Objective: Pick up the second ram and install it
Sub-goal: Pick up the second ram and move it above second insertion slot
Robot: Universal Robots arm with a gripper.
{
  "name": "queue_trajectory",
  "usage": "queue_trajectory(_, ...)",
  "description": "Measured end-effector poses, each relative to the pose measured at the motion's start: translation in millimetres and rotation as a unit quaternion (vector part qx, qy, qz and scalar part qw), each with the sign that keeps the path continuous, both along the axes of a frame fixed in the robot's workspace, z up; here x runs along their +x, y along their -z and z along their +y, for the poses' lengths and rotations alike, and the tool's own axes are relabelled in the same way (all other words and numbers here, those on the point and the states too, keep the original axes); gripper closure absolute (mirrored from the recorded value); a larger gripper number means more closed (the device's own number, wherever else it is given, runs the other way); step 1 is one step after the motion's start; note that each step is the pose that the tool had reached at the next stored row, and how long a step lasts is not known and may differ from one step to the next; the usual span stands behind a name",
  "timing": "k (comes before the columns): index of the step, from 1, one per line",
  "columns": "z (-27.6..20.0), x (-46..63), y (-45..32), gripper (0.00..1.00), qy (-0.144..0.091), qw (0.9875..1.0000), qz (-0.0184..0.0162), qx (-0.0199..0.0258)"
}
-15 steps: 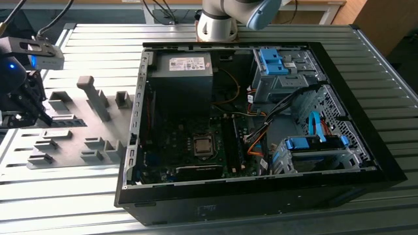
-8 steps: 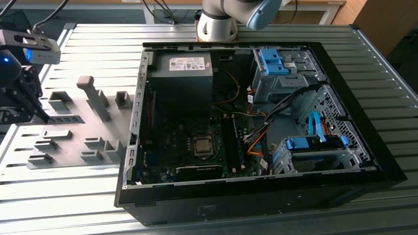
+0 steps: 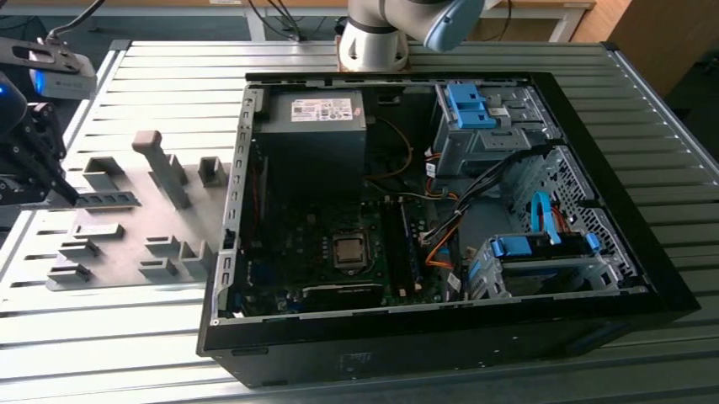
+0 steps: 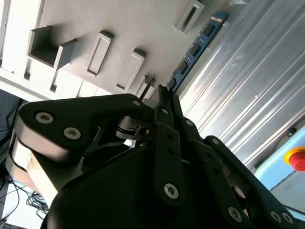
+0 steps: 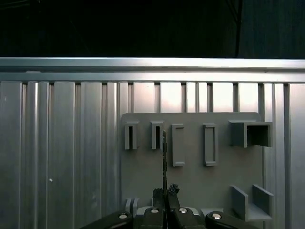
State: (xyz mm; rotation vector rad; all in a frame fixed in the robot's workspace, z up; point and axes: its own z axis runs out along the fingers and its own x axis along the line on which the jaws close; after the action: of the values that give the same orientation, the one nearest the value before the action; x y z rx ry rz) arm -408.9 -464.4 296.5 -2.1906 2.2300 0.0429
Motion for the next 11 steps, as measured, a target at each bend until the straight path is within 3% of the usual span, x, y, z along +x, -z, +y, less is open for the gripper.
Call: queue_trajectory(11, 0.0, 0.0, -7.6, 0.86, 0.0, 1.0, -0.0001, 0.0001)
